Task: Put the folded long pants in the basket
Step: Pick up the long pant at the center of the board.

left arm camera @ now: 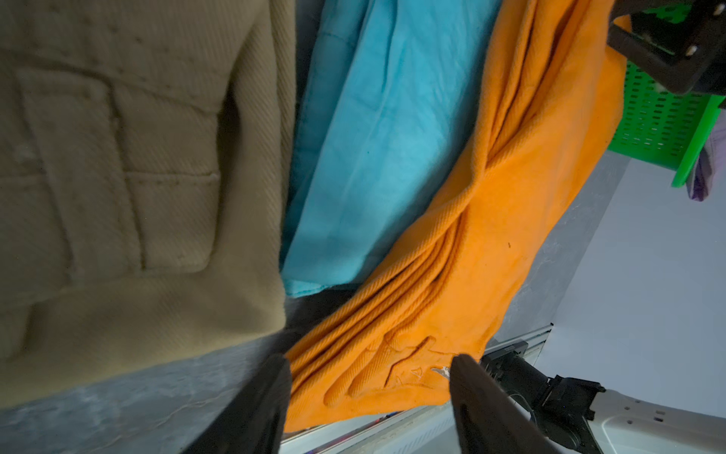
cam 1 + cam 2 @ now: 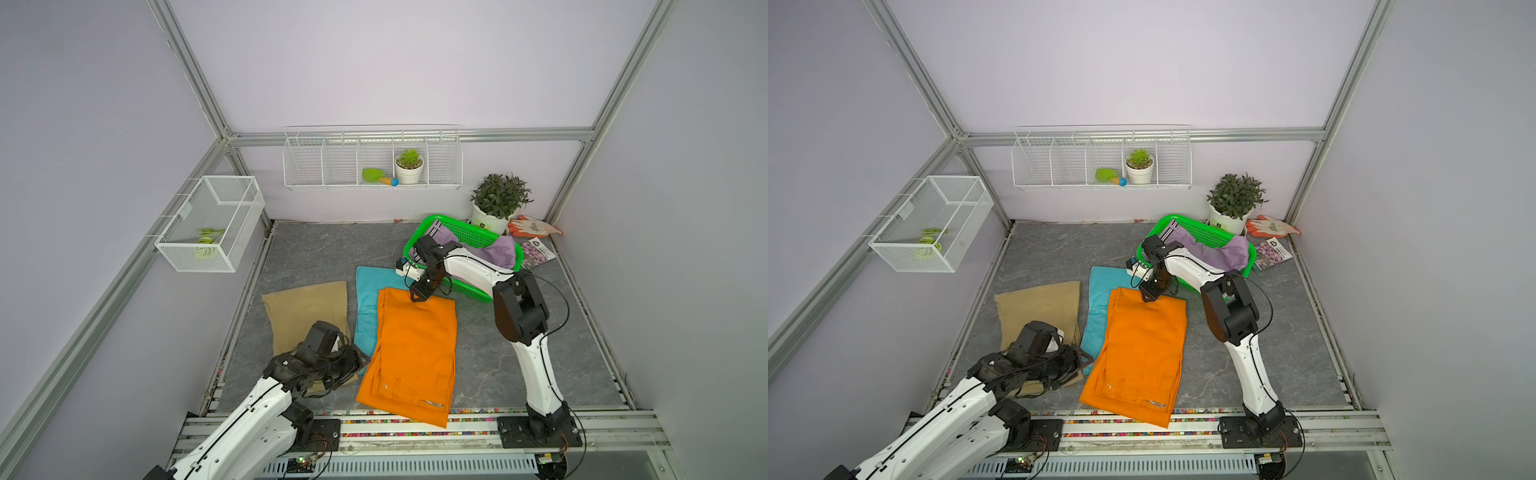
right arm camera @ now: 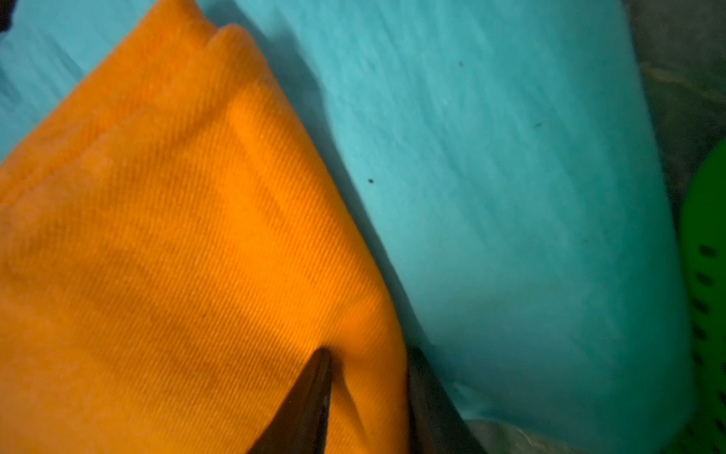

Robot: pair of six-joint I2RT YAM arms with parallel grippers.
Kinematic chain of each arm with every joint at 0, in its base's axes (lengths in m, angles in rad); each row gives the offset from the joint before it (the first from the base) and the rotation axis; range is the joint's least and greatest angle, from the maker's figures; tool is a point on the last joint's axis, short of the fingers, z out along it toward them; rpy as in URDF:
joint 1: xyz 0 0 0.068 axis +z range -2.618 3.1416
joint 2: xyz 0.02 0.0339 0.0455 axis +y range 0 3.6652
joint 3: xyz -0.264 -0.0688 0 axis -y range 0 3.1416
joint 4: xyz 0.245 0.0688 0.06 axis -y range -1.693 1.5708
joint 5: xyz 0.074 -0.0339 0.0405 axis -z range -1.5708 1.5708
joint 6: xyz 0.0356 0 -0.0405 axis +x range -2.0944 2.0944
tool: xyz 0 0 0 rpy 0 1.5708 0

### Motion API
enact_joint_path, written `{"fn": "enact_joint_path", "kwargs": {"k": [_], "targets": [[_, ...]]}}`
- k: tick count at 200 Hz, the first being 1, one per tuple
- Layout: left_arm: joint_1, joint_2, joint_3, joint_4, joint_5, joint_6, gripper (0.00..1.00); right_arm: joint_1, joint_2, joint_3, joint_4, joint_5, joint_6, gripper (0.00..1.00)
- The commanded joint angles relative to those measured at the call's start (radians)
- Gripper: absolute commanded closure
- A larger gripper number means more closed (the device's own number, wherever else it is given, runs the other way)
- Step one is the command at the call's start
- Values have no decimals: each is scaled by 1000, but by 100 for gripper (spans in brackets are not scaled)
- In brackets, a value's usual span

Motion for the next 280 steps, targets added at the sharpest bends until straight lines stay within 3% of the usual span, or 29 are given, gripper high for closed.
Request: {"fn": "enact_joint_path", "kwargs": {"k": [1, 42, 88, 113, 136, 155, 199, 238, 280], "targets": [[-2, -1, 20, 9, 7, 20, 31, 7, 4, 5, -39, -38, 15, 74], [-2, -5, 22, 16, 10, 14, 31, 7, -95, 4, 3, -11, 73, 100], [-2, -5, 14, 62, 45, -11, 29, -25, -304, -155, 208, 72, 250, 100], [-2, -8, 0, 94, 58, -30, 27, -46, -402, -265, 324, 198, 371, 100], [-5, -12, -26, 145, 86, -52, 25, -58, -446, -331, 370, 320, 468, 100], [-15, -6, -68, 228, 116, -94, 25, -65, -453, -357, 380, 344, 524, 100], [-160, 81, -113, 366, 46, -212, 24, -64, -467, -398, 384, 381, 616, 100], [-350, 199, -128, 524, -64, -363, 24, -65, -473, -423, 391, 364, 616, 100], [-472, 352, -85, 565, -138, -441, 28, -58, -512, -455, 384, 360, 604, 100]]}}
